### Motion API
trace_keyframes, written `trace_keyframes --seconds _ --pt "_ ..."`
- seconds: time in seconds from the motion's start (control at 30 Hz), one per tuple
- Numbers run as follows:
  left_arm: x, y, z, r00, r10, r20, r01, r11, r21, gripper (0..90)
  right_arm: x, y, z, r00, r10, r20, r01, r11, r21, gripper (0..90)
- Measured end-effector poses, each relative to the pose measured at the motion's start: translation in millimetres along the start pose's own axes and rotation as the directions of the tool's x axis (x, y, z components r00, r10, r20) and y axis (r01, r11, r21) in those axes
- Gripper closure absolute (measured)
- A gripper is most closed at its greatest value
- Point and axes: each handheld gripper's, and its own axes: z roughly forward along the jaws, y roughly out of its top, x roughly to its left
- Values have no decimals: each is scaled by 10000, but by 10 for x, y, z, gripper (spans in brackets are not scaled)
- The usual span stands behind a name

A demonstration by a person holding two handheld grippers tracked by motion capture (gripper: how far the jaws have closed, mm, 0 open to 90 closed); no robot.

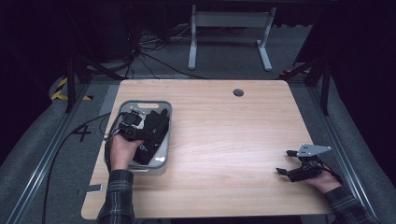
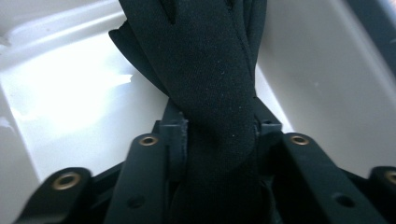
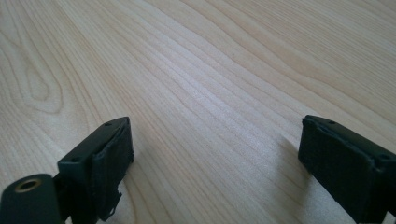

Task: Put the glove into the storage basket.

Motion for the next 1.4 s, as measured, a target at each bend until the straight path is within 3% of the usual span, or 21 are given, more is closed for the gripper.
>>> trace_keyframes --seconds 0.2,0.3,0.43,0.83,1.07,1.4 --pt "67 -37 46 9994 -290 -210 289 9996 -69 405 0 0 0 10000 -1 1 1 10000 1 108" --pt "61 -40 36 9992 -161 -375 154 9997 -193 280 0 0 0 10000 0 -1 0 10000 0 108" --pt "46 -38 -17 9981 -112 -600 79 9984 -553 184 0 0 0 10000 0 0 0 10000 1 108" --pt "-79 10 -238 9985 213 -502 -283 9892 -1436 146 0 0 0 10000 0 0 0 10000 0 108" --pt "-274 86 -316 9980 598 -221 -630 9776 -2010 145 0 0 0 10000 0 -1 0 10000 1 108" --pt "-597 169 -357 9930 1168 162 -1101 9678 -2262 143 0 0 0 10000 -2 2 2 10000 0 108"
